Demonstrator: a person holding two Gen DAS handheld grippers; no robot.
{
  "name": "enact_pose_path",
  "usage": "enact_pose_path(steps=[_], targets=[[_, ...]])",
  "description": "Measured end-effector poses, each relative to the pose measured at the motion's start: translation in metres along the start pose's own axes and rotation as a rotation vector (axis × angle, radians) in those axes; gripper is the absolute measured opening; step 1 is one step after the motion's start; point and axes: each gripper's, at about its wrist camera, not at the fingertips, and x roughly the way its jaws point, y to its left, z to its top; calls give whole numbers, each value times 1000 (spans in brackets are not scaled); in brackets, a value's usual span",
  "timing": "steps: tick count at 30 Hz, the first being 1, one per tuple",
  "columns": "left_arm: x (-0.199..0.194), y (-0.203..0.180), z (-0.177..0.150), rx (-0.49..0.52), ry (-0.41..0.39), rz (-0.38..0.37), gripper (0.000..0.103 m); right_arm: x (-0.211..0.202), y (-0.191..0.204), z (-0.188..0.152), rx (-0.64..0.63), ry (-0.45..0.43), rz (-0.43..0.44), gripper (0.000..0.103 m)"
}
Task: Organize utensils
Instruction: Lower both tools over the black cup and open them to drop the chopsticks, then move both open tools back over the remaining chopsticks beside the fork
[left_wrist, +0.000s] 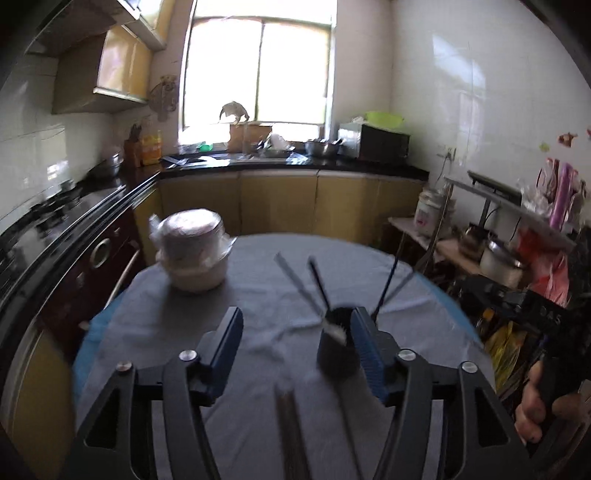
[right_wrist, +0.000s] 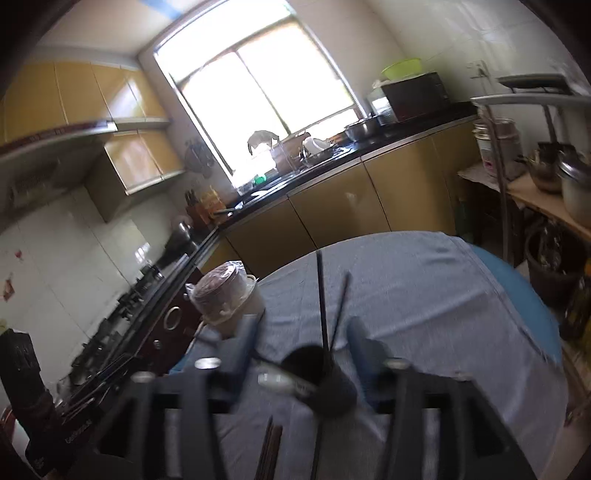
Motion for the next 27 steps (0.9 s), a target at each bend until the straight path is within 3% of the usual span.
enact_pose_path(steps=[8,11,16,27], targets=[[-53,-6,-56,-39,77,150,68,-48,13,-72,-64,104,5,56],[-73,-10,-67,-10,60,217,68,-62,24,-83,-83,115,28,56],[-115,-20,-76,17,-17,299,73,-100,41,-87,-119,57,63,57],[-188,-44,-82,74,-132,390,76,-161,59,-95,-135,-31,133,57]])
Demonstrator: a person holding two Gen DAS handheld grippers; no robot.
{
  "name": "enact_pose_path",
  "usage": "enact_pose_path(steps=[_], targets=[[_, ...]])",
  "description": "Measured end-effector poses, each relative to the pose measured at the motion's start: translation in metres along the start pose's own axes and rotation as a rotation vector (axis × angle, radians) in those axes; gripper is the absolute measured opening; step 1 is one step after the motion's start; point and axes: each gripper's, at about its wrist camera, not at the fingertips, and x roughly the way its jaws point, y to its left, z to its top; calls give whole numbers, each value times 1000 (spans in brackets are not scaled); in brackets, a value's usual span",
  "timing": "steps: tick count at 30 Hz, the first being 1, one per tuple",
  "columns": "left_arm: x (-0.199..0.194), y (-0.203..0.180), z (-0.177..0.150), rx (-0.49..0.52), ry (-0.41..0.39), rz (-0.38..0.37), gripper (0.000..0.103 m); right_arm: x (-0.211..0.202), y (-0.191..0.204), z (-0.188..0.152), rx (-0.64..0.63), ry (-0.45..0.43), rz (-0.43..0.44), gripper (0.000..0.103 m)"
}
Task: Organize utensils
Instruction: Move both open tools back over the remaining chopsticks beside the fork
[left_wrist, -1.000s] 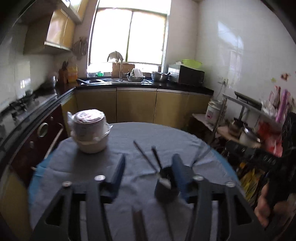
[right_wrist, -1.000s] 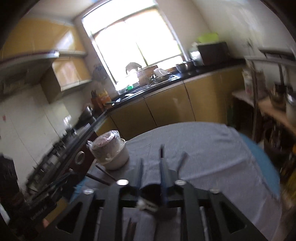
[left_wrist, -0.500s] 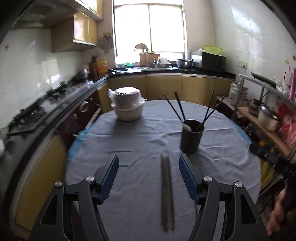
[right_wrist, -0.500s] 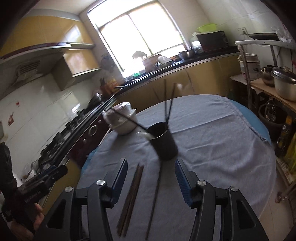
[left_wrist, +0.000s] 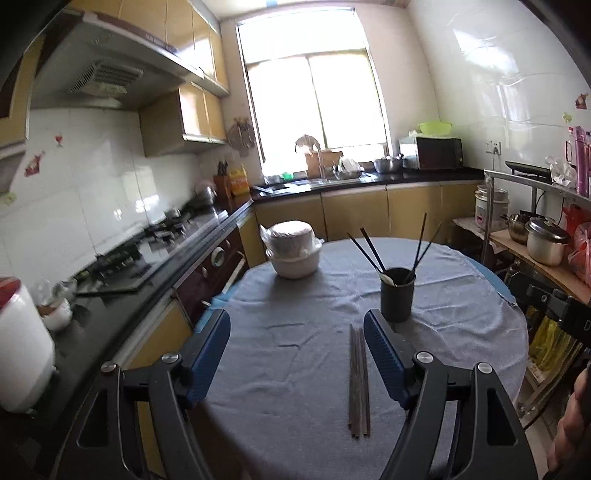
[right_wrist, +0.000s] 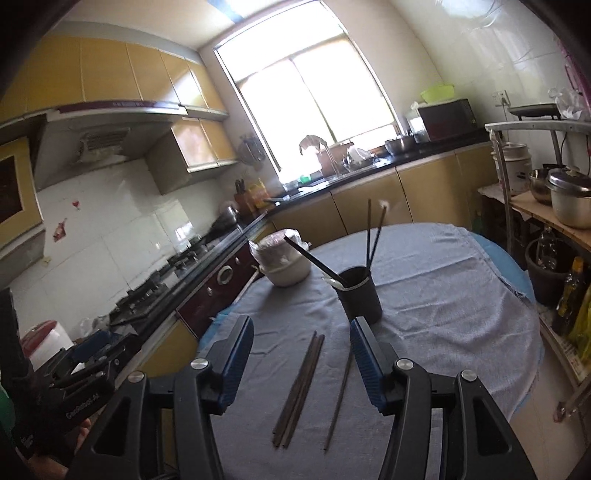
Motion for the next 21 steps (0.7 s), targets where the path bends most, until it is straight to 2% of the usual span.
enact_pose_path(steps=[7,15,21], targets=[[-36,-2,4,39,-72,46,79,-36,14,5,-22,-84,24,60],[-58,6,2,50,-103,93,80,-65,29,9,-28,-143,50,61],[-66,15,4,33,-122,94,80,-74,41,11,-34,-170,51,62]])
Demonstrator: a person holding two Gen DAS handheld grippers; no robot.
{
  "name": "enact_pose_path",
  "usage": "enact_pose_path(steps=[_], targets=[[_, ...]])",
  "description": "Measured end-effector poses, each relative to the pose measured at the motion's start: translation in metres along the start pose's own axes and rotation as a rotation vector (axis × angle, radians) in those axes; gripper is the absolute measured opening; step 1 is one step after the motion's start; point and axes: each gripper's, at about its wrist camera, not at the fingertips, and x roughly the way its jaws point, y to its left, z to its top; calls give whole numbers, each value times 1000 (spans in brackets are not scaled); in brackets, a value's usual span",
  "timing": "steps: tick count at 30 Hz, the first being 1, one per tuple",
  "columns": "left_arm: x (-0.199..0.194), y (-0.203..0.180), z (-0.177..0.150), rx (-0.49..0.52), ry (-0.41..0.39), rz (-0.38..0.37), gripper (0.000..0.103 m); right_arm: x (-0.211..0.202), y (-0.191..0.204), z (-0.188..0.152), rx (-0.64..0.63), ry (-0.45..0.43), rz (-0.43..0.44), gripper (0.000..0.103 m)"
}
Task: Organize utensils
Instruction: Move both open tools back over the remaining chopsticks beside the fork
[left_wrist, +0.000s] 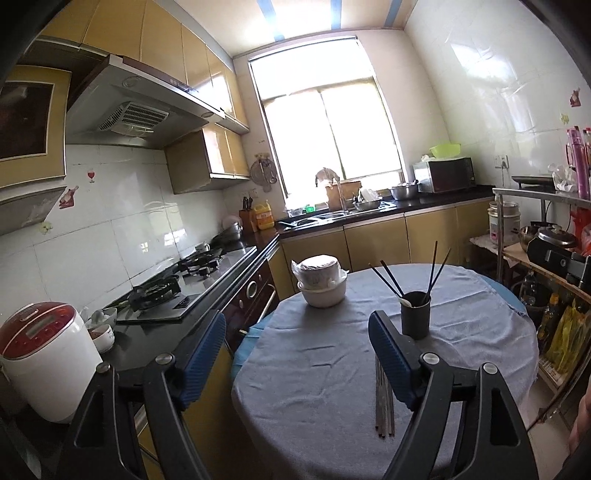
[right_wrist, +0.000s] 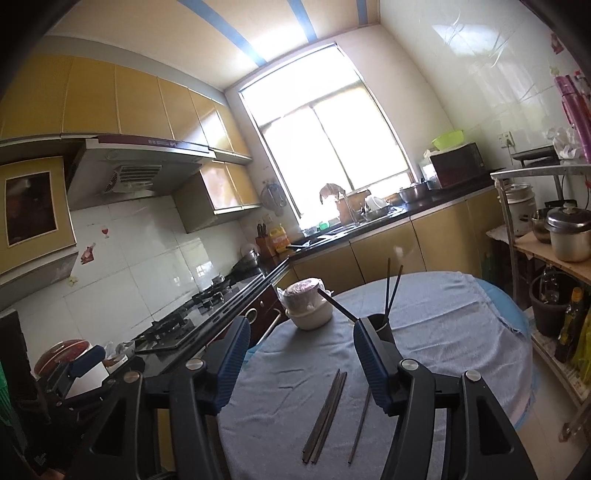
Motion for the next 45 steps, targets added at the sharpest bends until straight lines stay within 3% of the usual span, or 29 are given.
enact_pose_path(steps=[23,45], targets=[[1,28,-11,-71,-13,-38,81,-1,41,-8,-94,20,-62,63],[18,40,-38,-88,63,-18,81,19,51,-24,-112,71,-43,64]])
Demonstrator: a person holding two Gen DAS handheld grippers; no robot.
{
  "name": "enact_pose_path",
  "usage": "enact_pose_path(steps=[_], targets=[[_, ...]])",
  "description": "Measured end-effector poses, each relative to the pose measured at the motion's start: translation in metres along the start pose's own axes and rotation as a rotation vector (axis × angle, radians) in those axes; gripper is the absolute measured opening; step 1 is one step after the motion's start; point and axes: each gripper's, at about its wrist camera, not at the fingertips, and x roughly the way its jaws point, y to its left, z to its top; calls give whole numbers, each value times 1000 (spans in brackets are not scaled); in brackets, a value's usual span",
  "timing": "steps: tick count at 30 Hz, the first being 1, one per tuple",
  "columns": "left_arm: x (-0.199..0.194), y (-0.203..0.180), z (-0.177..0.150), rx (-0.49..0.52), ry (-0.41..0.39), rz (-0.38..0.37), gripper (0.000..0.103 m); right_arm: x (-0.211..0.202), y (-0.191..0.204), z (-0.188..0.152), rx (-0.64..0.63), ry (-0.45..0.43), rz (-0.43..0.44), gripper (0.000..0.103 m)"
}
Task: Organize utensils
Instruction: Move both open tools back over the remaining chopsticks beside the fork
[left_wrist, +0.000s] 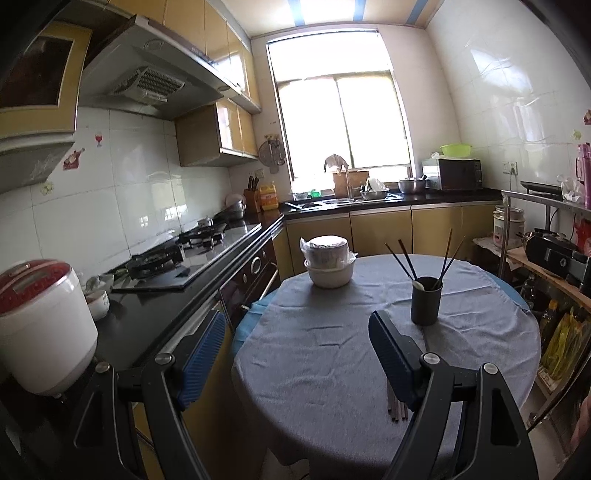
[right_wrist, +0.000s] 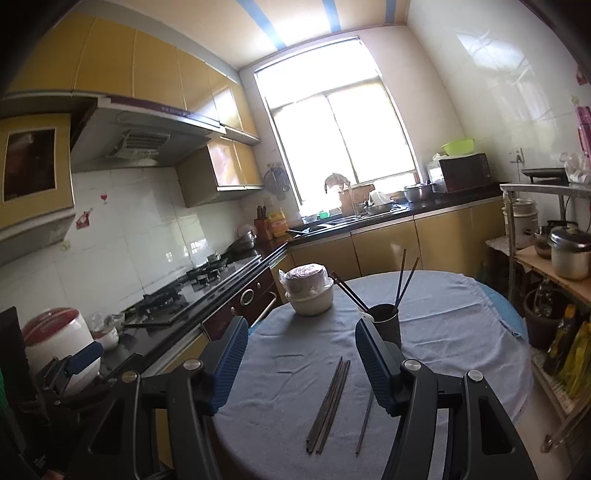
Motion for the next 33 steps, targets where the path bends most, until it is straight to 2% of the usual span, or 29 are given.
enact_pose_path(steps=[21,27,33], targets=[[42,27,-13,-51,77,6,81,46,21,-12,-44,90,12,64],[69,29,-23,-54,136,4,81,72,12,-18,-24,142,-3,63],[117,26,-44,-65,269,-37,81,113,-24,-29,25,245,-73,63]])
